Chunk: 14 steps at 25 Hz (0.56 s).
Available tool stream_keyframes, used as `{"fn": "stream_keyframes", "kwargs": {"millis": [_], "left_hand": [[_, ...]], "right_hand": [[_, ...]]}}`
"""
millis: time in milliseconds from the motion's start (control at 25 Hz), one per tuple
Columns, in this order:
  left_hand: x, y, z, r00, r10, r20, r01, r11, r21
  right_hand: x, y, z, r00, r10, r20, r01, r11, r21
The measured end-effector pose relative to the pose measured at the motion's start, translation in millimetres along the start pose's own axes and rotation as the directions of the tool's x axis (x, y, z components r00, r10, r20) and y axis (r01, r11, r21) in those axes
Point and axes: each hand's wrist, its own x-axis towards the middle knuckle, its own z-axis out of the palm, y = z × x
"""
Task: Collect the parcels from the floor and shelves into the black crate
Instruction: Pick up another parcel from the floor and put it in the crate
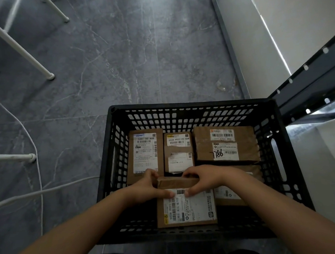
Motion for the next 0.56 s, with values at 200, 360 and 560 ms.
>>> {"fn": "stream_keyframes", "kwargs": {"millis": [200, 360, 560], "left_hand": [[-24.3, 29.5, -18.0, 0.997, 0.056, -0.047, -0.063, 0.986, -0.154], [-28.8, 57.5, -37.3, 0.844, 0.120, -0.523, -0.251, 0.950, -0.188], [-18.7, 56.7, -33.7, 0.702, 0.064, -0.709, -0.379, 0.876, -0.297]], "right_hand": [[-14.4, -7.2, -9.5, 0.996, -0.087, 0.015, 0.078, 0.948, 0.308], [2.4, -34.9, -14.3, 0.965, -0.060, -0.255, 0.179, 0.860, 0.477], [34.1, -70.3, -0.9, 0.909, 0.133, -0.396, 0.229, 0.635, 0.737]]}}
